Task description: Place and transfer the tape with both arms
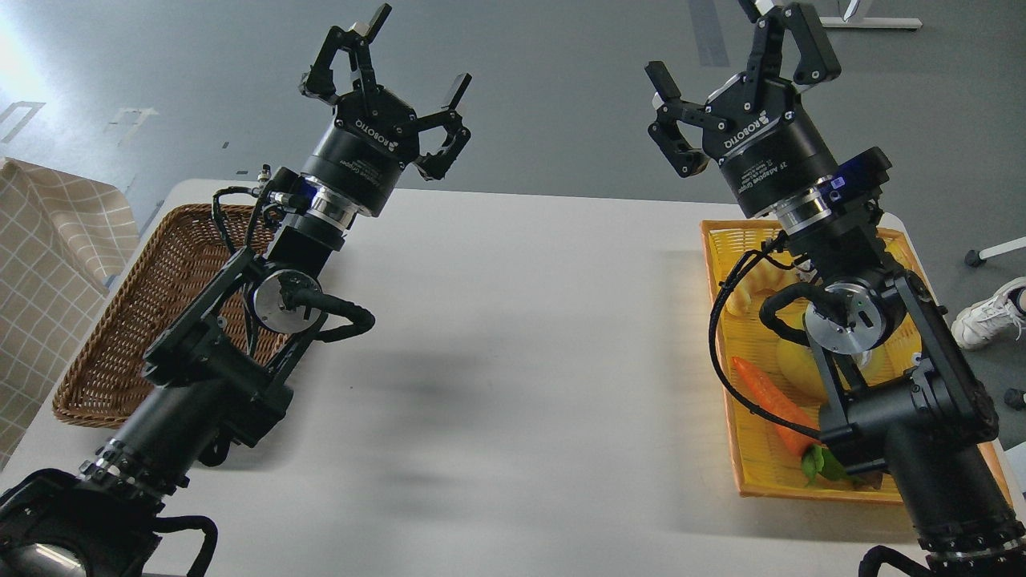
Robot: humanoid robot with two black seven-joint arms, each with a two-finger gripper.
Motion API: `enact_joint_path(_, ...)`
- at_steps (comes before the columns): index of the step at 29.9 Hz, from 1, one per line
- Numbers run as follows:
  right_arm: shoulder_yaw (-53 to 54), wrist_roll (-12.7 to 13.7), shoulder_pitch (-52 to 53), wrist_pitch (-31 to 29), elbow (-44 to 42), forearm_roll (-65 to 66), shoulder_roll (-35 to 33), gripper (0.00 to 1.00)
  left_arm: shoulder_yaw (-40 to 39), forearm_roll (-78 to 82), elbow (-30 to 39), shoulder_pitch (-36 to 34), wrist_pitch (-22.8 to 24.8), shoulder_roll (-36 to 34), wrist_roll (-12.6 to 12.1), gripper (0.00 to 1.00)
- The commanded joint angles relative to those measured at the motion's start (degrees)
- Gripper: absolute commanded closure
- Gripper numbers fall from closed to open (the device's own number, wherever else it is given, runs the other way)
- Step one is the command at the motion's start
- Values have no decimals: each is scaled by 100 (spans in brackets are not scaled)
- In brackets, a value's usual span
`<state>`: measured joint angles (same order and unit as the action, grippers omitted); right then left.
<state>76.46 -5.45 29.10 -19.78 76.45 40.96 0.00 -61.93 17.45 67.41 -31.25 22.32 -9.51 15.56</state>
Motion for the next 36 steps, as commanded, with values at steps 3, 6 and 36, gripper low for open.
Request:
enact_joint_path(3,0,0,-9,0,11,0,0,0,-3,-13,0,-4,-25,-15,0,2)
enact_joint_path(6,-8,0,-9,0,11,0,0,0,-12,-13,0,-4,-17,-15,0,2)
enact_joint_path(36,-26,0,-62,0,63,0,0,0,-30,-22,-17,40,1,-33,18,2)
